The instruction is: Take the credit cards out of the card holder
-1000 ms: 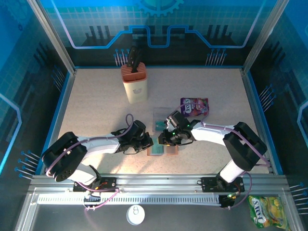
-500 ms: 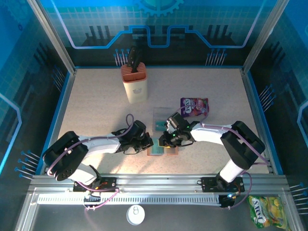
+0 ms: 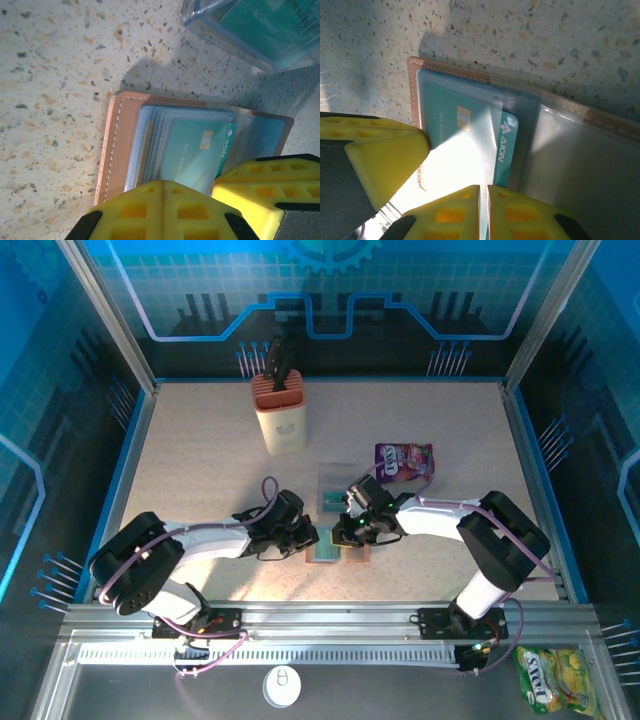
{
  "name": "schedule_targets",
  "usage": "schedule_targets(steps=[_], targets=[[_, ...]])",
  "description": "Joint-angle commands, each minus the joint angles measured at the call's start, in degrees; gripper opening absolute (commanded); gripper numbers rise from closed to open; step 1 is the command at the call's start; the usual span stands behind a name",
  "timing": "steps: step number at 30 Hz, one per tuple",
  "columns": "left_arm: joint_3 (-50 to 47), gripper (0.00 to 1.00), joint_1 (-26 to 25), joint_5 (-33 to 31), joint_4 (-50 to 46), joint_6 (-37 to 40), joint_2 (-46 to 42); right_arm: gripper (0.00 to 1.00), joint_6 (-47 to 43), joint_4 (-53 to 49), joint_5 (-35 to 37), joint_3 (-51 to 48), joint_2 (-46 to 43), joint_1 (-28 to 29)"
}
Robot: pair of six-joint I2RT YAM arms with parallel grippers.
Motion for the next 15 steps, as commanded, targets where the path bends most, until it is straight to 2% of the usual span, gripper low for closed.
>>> schedule_targets(steps=[1,5,8,15], targets=[[-0.6,0.00,0.1,-0.2,-1.8,-0.1,1.6,0.12,0.1,0.7,-1.4,-0.4,1.3,0.8],[-0.4,0.00,0.1,-0.3,-1.8,-0.1,1.5,0.23,0.0,-0.1,-0.7,-0.2,1.6,0.7],[-0.2,0.00,0.1,-0.4,-2.2,0.0,1.4,0.28,-0.7,-2.5,1.1,0.4,1.1,0.7],[0.0,0.00,0.1,-0.6,-2.5,0.1,1.2,0.30,-3.4,-8.3,4.9,2.3,-0.8,0.7]])
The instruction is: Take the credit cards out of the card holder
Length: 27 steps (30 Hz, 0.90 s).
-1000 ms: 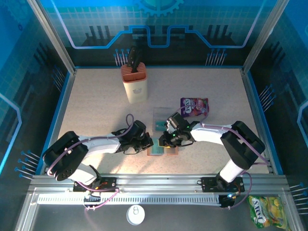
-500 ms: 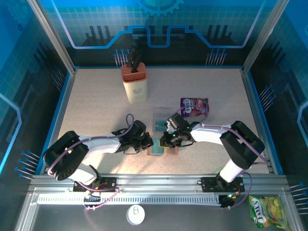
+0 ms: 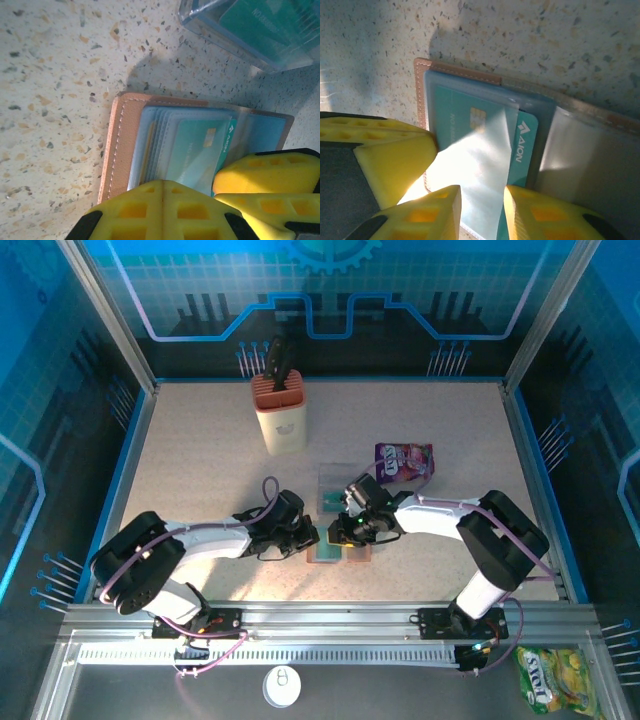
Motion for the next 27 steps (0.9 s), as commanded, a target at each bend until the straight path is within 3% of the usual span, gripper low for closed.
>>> schedule_targets(steps=[1,13,27], targets=[[0.0,0.00,0.1,-0.5,-2.8,0.1,0.8,0.30,-1.8,-6.1,3.8,0.8,-1.2,0.4],[1.6,0.00,-0.4,0.9,-3.3,1.0,-2.9,0.31,-2.2,-6.6,3.9,1.0,-5.0,0.4],[5.6,0.00,-3.5,2.4,-3.0,2.0,3.2,0.31,-1.9,-6.3,3.4,-1.3,-6.4,-1.5]])
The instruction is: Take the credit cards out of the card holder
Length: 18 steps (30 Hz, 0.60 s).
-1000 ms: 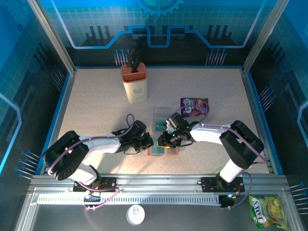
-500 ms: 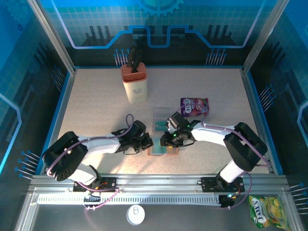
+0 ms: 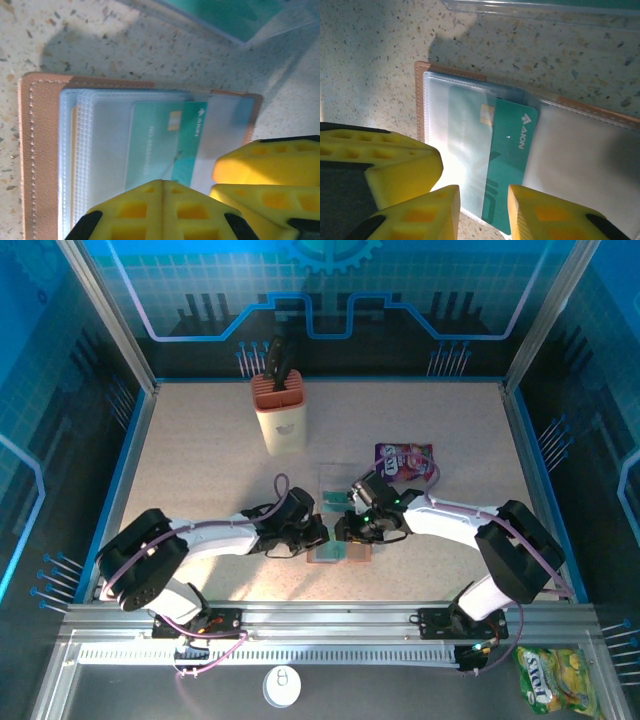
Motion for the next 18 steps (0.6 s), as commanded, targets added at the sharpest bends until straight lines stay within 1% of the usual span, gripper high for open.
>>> schedule_targets(steps=[1,7,18], targets=[[1.1,0.00,-0.6,0.8,-1.5,1.5,1.2,0.31,-0.5,-0.9,-0.4,-1.1,-0.8,-0.9],[1.4,0.00,-0.5,-1.0,-5.1,2.4,0.9,0.31,-0.5,0.1,-1.1,-1.8,-0.1,-1.4],[2.1,0.00,-0.8,-2.6,-7.0,2.6,-1.8,0.31,0.6,4.0,-3.5,-3.0,1.4,-1.6]])
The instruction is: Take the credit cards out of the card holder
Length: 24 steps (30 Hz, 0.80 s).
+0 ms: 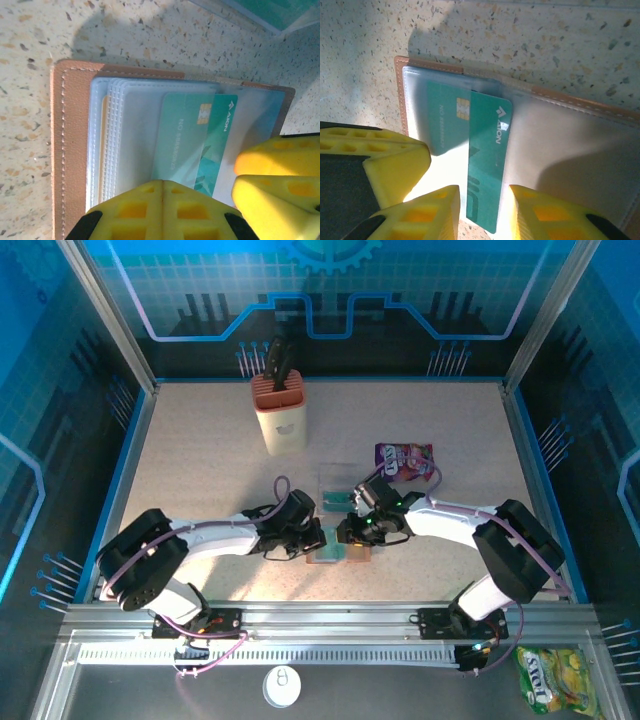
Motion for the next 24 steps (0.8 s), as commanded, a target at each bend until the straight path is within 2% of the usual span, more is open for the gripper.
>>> schedule_targets(steps=[1,18,24], targets=[[1.8,0.00,-0.3,-1.3,-2.8,1.4,-1.1,0.31,0.7,1.7,-1.9,-1.0,1.1,-0.7],[1.1,0.00,-1.0,-2.4,-3.8,1.6,2.0,0.30,1.3,4.3,-3.1,-2.4,2.2,-1.0],[0.8,0.00,-1.0,-2.5,-4.0,1.4,1.7,0.29,3.4,9.0,-6.5,-4.1,2.8,-1.5]])
